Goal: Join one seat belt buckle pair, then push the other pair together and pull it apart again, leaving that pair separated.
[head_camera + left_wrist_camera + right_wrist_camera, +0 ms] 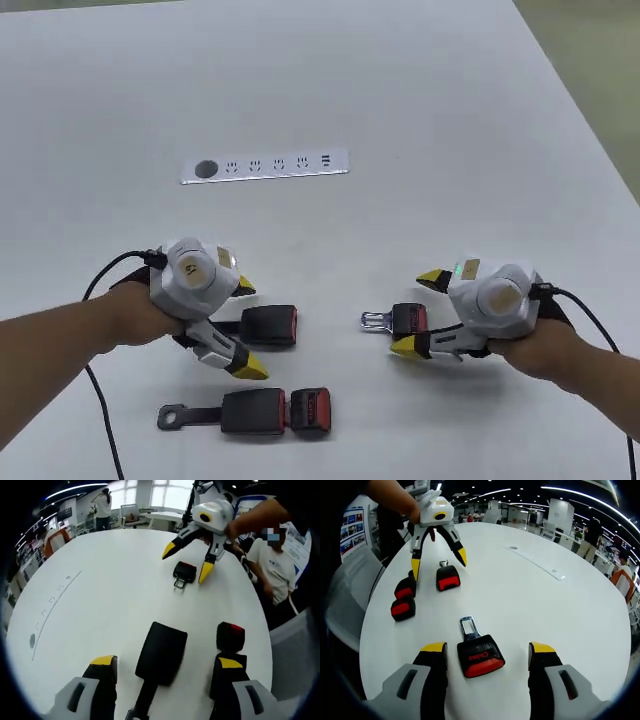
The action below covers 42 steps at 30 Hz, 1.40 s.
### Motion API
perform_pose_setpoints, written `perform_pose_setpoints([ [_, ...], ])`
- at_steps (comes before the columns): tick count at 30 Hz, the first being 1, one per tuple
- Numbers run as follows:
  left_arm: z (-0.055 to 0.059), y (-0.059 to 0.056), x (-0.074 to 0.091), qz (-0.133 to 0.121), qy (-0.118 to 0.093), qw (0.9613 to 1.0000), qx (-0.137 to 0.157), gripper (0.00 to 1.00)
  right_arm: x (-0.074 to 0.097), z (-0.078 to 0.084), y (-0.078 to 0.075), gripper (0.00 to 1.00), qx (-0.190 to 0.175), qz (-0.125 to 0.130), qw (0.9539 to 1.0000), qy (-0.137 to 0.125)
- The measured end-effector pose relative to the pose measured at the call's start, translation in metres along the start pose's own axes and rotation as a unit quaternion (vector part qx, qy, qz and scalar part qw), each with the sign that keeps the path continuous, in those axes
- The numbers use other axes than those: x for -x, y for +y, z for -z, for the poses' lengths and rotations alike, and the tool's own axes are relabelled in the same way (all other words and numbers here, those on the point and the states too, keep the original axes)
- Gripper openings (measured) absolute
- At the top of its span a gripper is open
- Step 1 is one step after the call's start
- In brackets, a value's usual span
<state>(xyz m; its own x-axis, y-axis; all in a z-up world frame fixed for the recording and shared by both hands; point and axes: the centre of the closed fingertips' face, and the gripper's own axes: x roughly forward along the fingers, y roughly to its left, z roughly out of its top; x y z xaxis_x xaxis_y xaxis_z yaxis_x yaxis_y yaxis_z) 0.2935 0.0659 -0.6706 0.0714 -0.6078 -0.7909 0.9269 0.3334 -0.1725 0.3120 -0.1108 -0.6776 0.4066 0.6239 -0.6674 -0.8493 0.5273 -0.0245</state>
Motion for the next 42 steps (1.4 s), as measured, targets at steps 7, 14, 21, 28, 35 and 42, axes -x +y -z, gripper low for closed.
perform_pose_setpoints([
  [7,-0.007,-0.001,0.017,-0.036,-0.038,0.9976,0.046,0.96,0.008,-0.015,-0.009,0.80,-0.065,0.087,0.9931,-0.045],
  [14,-0.010,-0.003,0.042,-0.073,-0.078,0.9904,0.087,1.00,0.018,-0.027,-0.003,0.84,-0.096,0.123,0.9856,-0.066],
  [21,-0.003,-0.007,0.071,-0.111,-0.115,0.9792,0.125,1.00,0.031,-0.038,0.014,0.87,-0.107,0.142,0.9806,-0.081],
  [28,0.000,-0.019,0.100,-0.143,-0.162,0.9647,0.151,1.00,0.051,-0.047,0.030,0.88,-0.116,0.161,0.9754,-0.095],
  [35,0.024,-0.031,0.123,-0.168,-0.193,0.9495,0.182,1.00,0.067,-0.042,0.044,0.89,-0.119,0.178,0.9717,-0.099],
  [42,0.054,-0.051,0.139,-0.187,-0.210,0.9367,0.209,1.00,0.084,-0.040,0.058,0.93,-0.122,0.194,0.9674,-0.109],
])
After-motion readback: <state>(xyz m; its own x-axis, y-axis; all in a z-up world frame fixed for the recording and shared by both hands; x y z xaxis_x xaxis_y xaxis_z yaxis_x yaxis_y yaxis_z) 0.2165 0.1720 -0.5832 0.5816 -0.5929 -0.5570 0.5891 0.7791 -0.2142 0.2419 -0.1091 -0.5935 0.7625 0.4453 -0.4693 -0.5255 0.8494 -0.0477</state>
